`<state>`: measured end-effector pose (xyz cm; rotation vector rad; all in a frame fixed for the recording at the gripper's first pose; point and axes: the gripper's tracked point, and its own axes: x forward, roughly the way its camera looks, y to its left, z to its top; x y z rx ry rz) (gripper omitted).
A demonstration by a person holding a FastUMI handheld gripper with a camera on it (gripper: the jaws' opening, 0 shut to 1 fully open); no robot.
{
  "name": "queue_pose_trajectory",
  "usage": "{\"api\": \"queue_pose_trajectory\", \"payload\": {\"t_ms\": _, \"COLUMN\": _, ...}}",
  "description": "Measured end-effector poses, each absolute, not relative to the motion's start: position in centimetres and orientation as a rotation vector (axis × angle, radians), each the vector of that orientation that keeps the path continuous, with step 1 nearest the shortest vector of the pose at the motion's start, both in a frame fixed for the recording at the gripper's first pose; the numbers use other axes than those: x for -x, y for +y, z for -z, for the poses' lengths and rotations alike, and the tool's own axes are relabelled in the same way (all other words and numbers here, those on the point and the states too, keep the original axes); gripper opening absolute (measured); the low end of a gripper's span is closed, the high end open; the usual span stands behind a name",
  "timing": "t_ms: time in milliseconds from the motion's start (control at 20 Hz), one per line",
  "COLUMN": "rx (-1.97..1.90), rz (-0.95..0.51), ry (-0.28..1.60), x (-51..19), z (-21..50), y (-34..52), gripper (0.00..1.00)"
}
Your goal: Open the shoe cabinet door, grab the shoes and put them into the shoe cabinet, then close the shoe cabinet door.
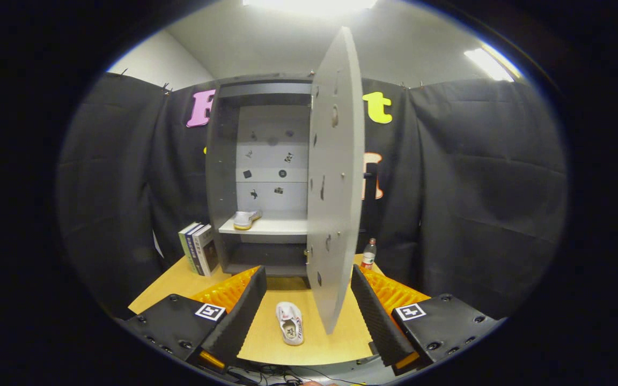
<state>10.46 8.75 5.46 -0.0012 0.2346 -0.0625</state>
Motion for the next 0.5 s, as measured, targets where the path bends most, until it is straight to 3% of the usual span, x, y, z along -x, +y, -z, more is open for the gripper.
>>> {"api": "queue_pose_trajectory", "payload": {"t_ms": 500, "rx": -0.014, "rz": -0.110, "ry": 0.406, "x": -10.7, "z": -1.6, "y": 12.7, "gripper": 0.99}}
